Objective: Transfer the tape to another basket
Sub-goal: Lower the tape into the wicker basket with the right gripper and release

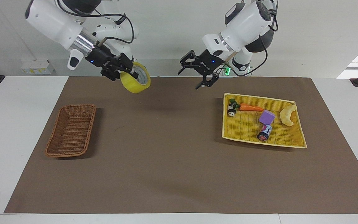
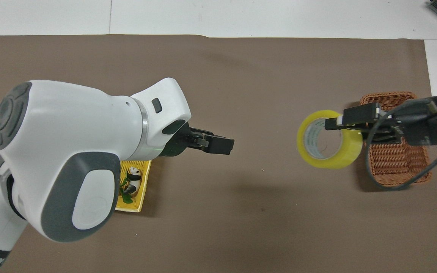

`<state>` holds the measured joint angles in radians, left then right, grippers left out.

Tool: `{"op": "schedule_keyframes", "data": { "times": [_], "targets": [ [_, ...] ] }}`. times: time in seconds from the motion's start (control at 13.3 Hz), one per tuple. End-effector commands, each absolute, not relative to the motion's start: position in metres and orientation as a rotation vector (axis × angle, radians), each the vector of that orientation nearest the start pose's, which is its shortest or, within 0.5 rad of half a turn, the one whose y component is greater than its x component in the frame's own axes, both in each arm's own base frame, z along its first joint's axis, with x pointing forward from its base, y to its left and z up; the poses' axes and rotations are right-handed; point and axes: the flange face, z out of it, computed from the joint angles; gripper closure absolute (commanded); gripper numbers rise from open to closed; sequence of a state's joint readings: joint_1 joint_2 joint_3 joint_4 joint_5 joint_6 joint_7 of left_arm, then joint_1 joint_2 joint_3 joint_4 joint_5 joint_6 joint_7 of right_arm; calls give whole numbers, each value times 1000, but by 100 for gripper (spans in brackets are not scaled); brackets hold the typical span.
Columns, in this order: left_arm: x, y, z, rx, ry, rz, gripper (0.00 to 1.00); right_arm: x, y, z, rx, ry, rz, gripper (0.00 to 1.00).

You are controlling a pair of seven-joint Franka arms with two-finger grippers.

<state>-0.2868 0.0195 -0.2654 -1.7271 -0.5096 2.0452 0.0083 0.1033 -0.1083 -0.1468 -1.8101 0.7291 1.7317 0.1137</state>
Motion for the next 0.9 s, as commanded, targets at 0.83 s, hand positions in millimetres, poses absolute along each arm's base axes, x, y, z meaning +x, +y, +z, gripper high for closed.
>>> {"op": "schedule_keyframes", "data": {
  "times": [0.83],
  "targets": [
    [546,-97,591,3097,-72,-76,0,547,-243,432,-2401,424,-128,100]
  ]
}}
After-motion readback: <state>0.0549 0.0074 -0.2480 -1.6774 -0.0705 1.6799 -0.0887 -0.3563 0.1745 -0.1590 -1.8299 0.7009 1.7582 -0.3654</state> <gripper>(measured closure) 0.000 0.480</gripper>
